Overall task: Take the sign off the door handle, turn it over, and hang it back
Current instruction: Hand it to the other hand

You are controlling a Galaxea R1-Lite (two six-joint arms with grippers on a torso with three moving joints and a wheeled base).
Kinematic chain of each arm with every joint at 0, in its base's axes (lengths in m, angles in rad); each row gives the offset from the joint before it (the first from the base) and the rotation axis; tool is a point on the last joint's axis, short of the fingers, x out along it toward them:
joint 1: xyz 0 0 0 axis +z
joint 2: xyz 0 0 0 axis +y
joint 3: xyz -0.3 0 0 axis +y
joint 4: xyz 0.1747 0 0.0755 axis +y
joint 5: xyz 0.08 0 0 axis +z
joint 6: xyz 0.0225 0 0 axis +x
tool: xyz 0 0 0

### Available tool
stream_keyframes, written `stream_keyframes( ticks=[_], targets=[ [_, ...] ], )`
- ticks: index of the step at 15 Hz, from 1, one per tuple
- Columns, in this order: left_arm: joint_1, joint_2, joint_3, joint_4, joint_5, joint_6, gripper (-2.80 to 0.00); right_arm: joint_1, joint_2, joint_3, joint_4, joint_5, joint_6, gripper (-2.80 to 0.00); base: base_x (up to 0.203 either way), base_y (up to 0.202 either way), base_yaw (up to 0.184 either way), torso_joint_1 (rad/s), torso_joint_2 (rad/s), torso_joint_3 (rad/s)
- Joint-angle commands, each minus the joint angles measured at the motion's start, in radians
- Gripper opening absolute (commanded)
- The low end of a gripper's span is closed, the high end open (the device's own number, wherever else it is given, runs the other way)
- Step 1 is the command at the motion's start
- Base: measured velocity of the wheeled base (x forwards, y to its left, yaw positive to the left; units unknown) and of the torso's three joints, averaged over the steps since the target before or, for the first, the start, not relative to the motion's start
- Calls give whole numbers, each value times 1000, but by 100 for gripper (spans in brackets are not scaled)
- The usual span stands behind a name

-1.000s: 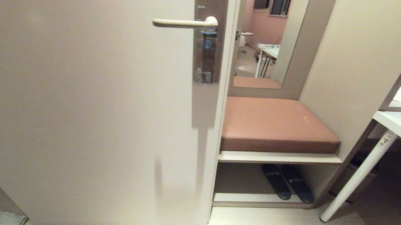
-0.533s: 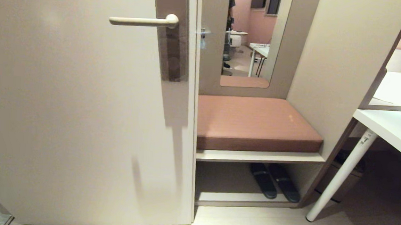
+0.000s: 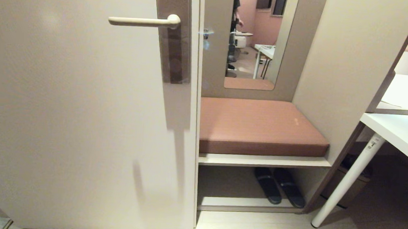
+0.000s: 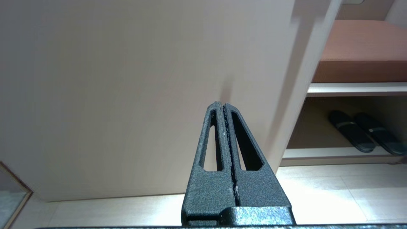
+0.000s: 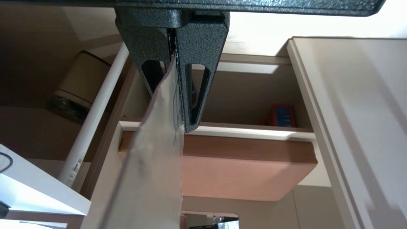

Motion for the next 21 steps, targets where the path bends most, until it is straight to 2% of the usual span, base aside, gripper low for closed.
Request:
stream_keyframes(
  ticks=[1, 21],
  targets=[
    [0, 1, 0, 0, 0, 0, -280, 1, 0, -1, -1, 1, 0, -280, 0, 0, 0, 0, 0, 0],
    [0, 1, 0, 0, 0, 1, -280, 1, 1, 0, -2, 1, -2, -280, 0, 0, 0, 0, 0, 0]
  ],
)
